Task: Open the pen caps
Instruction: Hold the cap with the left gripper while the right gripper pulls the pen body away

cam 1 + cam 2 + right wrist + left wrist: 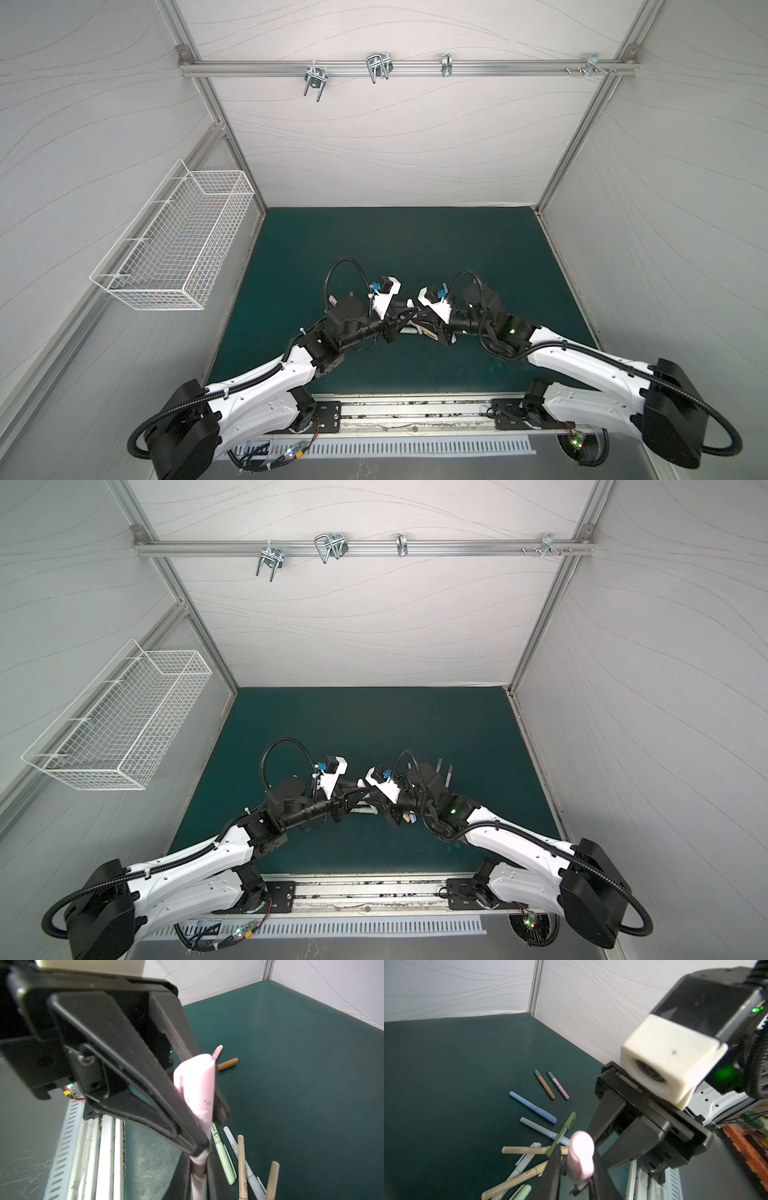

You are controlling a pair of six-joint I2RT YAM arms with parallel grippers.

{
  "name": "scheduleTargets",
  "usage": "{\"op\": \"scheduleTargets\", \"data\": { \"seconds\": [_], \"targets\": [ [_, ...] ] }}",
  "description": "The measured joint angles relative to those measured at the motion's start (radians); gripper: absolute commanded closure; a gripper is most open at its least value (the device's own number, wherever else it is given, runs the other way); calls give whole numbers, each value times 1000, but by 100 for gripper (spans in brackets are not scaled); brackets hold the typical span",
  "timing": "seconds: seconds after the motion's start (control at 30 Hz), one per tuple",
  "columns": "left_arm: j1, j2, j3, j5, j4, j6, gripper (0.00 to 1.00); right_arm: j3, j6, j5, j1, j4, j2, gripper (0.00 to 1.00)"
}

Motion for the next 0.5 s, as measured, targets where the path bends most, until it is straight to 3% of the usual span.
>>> {"op": "scheduleTargets", "data": {
  "seconds": [0.07,0.3,0.5],
  "targets": [
    [-1,0,0,-12,-6,1,99,0,0,8,2,0,2,97],
    [-4,-28,-21,-105,-2,-19,100,-8,-11,26,3,8,-14,60],
    [0,-49,-29,-153,5,-41,100,-52,0,4,-18,32,-88,53]
  ]
}}
